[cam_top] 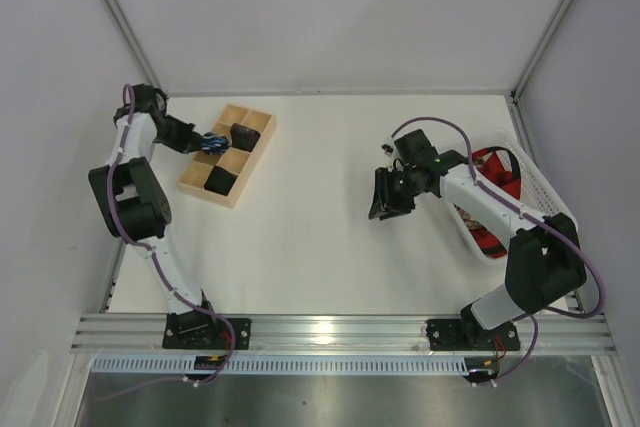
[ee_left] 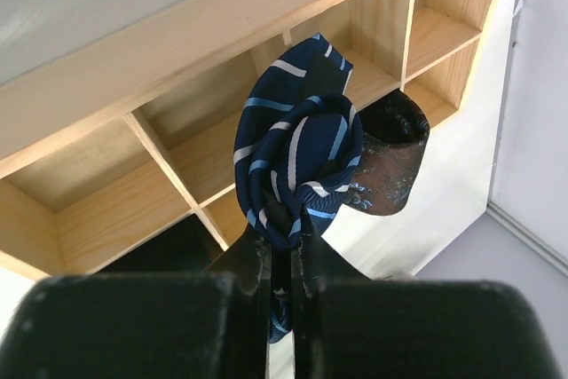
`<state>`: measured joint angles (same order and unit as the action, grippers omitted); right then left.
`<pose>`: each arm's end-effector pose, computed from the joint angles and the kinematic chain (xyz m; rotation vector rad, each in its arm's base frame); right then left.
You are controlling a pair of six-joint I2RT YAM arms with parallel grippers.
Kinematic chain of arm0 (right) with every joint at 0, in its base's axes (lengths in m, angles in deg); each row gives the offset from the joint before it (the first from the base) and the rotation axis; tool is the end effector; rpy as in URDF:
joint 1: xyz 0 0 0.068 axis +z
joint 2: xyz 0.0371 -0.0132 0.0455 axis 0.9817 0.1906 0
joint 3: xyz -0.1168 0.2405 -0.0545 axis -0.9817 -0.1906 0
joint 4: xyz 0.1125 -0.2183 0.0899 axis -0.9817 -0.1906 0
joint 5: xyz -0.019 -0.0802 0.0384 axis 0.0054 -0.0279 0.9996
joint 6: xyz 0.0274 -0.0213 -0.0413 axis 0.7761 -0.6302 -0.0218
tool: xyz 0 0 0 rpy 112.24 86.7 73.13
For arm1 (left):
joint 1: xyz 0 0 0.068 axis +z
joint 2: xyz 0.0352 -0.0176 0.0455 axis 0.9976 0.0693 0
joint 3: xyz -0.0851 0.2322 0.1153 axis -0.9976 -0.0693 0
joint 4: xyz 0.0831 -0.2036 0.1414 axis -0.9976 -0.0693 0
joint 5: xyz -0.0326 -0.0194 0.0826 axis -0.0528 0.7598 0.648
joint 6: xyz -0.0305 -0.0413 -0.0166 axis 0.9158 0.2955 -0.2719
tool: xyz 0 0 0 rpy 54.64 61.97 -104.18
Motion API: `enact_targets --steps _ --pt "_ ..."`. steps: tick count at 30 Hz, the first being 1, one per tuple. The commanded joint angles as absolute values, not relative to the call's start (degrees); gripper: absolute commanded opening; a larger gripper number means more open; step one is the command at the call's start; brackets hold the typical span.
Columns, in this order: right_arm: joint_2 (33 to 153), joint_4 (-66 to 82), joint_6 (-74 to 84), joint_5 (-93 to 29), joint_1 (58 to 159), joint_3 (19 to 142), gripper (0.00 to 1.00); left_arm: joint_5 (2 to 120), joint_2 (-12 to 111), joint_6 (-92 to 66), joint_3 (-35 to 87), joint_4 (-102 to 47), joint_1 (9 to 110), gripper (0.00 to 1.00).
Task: Roll the ties
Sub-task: Place the rolled tie into the container
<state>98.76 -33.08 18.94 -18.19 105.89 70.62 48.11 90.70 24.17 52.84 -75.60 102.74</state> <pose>0.2658 0.1494 0.2500 -0.2708 2.7533 0.7555 0.4223 0.1135 0.2368 -1.3686 2.3626 -0.6586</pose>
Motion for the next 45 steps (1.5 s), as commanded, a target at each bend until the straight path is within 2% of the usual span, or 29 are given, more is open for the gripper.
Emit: enact_targets --steps 1,16,25,45 --pt "99.36 -32.13 18.91 -17.34 105.56 71.69 0.40 49.66 90.82 24.57 56.07 -77.79 103.25 0.01" --pt "102.17 -31.08 19.35 -16.55 105.12 73.53 0.39 52.12 94.34 24.40 59.59 -82.53 103.43 0.00" --pt "104.37 -30.11 19.17 -15.49 105.03 74.32 0.39 56.68 97.41 24.05 66.00 -89.64 103.43 0.00" --pt "107.54 -28.26 18.91 -13.82 103.45 75.38 0.39 57.30 103.47 27.82 72.94 -95.28 99.57 0.01"
